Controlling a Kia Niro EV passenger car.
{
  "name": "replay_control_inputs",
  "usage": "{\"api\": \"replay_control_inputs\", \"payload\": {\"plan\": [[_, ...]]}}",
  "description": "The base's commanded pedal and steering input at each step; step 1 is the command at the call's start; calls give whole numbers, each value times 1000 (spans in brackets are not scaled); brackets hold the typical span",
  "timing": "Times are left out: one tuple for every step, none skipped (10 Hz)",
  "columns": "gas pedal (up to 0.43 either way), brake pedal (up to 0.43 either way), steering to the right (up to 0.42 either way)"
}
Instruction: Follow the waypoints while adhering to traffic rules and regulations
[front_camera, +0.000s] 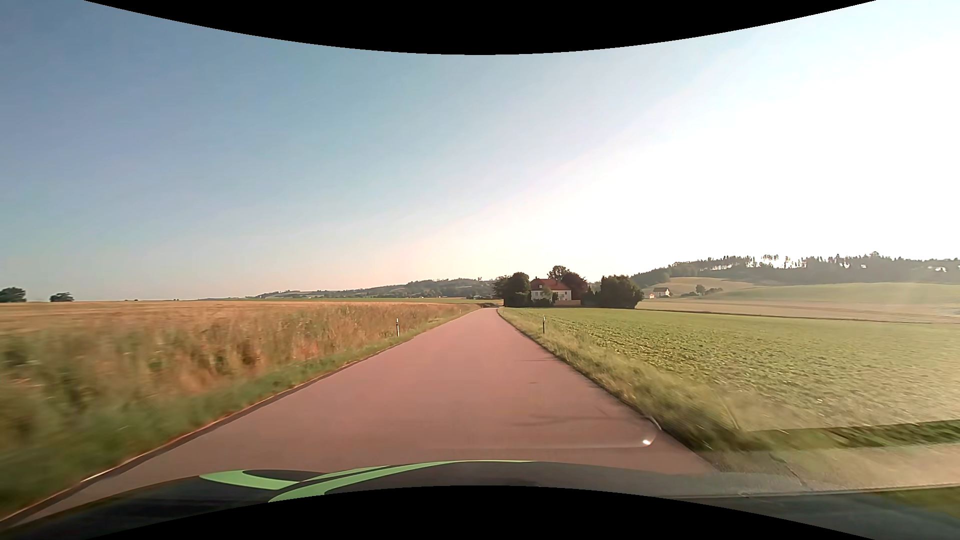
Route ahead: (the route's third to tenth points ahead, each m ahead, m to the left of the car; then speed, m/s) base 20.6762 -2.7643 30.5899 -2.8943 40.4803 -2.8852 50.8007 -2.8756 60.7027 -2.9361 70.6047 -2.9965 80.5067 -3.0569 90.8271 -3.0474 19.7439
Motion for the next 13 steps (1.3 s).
{"api": "replay_control_inputs", "payload": {"plan": [[130,0,-2],[130,0,-2],[130,0,-2],[130,0,-2],[130,0,-2],[130,0,-2],[130,0,-2],[130,0,-2],[130,0,-2],[130,0,-2],[130,0,-2],[130,0,-2],[130,0,-2]]}}
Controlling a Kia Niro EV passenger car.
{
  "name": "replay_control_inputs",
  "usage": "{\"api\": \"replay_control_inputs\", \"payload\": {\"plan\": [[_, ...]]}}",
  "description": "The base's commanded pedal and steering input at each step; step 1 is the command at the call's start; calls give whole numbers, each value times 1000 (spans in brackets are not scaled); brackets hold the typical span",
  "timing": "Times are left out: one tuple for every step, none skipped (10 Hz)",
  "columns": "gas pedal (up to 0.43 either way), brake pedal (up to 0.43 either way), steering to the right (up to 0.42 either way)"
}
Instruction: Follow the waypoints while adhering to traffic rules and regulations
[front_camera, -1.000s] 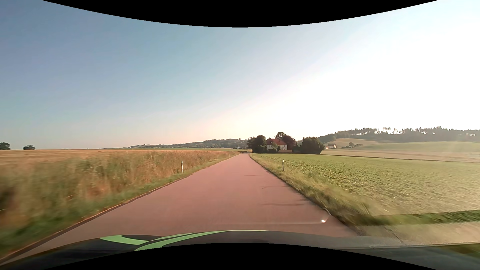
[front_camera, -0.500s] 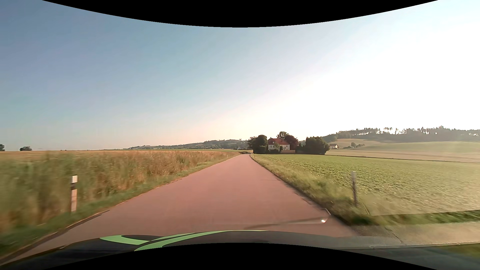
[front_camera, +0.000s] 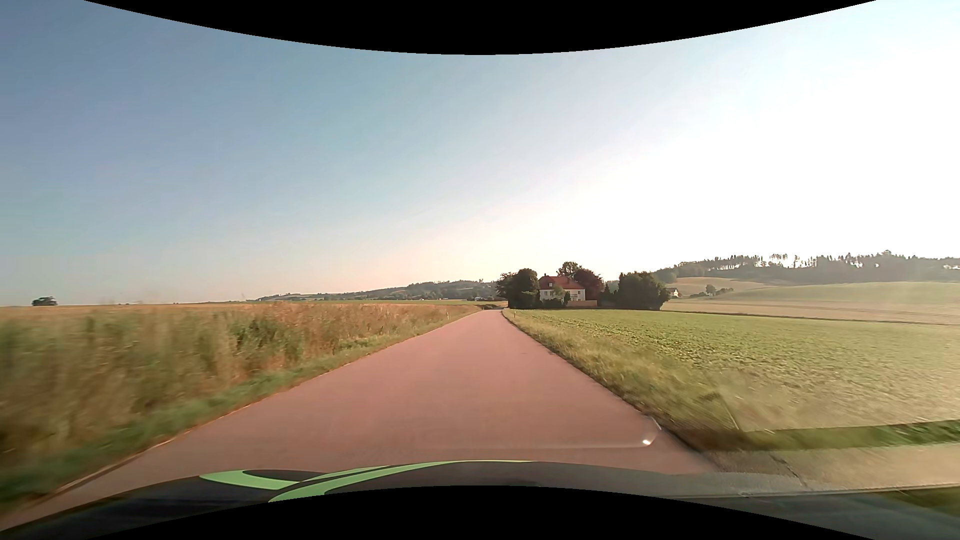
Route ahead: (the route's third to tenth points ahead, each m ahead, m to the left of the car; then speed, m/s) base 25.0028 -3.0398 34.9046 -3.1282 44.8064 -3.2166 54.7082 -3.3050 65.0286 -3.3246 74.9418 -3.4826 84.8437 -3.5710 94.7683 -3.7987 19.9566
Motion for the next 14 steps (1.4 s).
{"api": "replay_control_inputs", "payload": {"plan": [[130,0,-1],[118,0,-1],[110,0,-1],[98,0,0],[87,0,0],[87,0,0],[87,0,0],[87,0,0],[79,0,0],[79,0,0],[79,0,0],[79,0,0],[79,0,0],[79,0,0]]}}
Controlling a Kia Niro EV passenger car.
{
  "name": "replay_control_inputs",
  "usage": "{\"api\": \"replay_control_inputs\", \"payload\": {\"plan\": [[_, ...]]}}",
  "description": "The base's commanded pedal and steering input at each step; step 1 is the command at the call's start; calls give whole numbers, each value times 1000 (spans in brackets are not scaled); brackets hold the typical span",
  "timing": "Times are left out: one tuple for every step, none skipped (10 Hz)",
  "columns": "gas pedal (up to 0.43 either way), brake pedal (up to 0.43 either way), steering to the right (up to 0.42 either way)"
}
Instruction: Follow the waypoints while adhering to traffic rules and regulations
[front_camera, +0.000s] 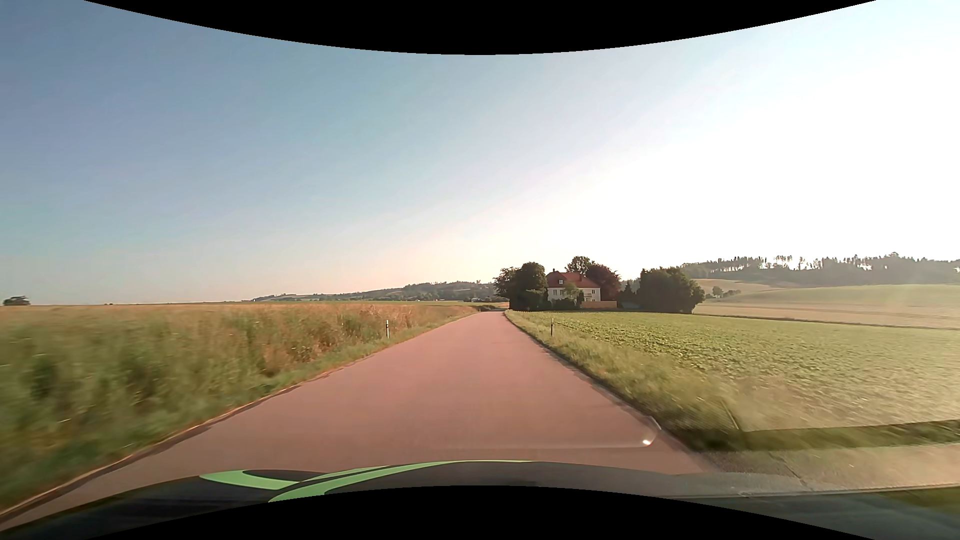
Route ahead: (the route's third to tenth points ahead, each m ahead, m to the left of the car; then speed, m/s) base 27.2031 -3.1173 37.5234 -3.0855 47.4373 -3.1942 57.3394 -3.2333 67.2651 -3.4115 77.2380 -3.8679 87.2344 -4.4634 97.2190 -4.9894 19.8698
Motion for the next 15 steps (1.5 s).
{"api": "replay_control_inputs", "payload": {"plan": [[79,0,1],[79,0,1],[79,0,1],[79,0,1],[79,0,1],[79,0,1],[79,0,1],[79,0,1],[79,0,1],[79,0,1],[79,0,1],[79,0,1],[79,0,1],[79,0,2],[79,0,1]]}}
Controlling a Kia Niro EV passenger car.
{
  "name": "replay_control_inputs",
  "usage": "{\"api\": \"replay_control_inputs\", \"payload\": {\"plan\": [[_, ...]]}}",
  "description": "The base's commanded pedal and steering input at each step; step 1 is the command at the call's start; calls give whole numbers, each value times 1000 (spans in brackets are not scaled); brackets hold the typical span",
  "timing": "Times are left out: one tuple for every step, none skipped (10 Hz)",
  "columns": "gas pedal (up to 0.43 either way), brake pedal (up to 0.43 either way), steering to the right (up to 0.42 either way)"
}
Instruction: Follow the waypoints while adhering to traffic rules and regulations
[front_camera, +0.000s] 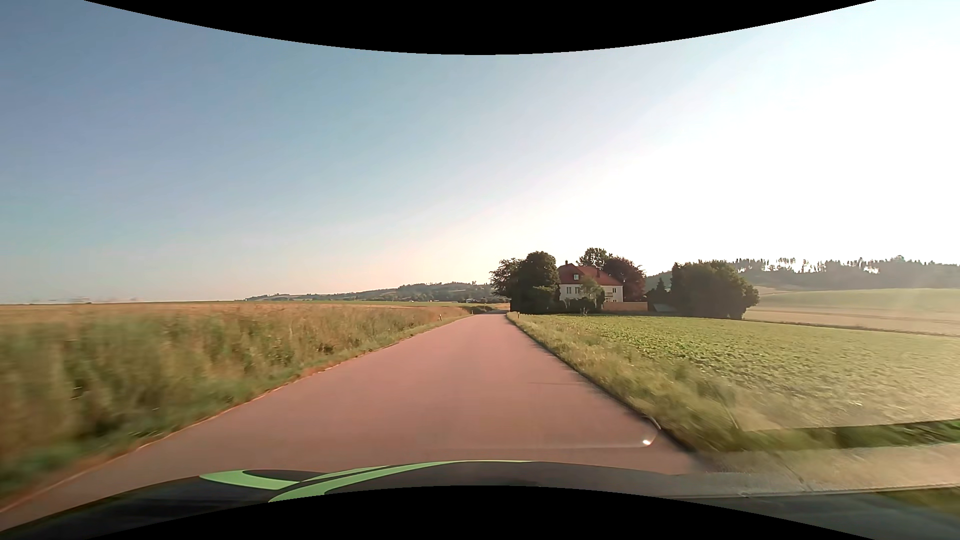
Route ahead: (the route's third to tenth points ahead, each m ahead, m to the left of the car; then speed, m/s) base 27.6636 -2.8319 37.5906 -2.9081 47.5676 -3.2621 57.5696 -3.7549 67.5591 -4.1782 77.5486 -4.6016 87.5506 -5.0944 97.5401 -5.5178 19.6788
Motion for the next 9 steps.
{"api": "replay_control_inputs", "payload": {"plan": [[79,0,1],[79,0,2],[79,0,1],[79,0,2],[87,0,2],[87,0,1],[87,0,1],[87,0,1],[87,0,1]]}}
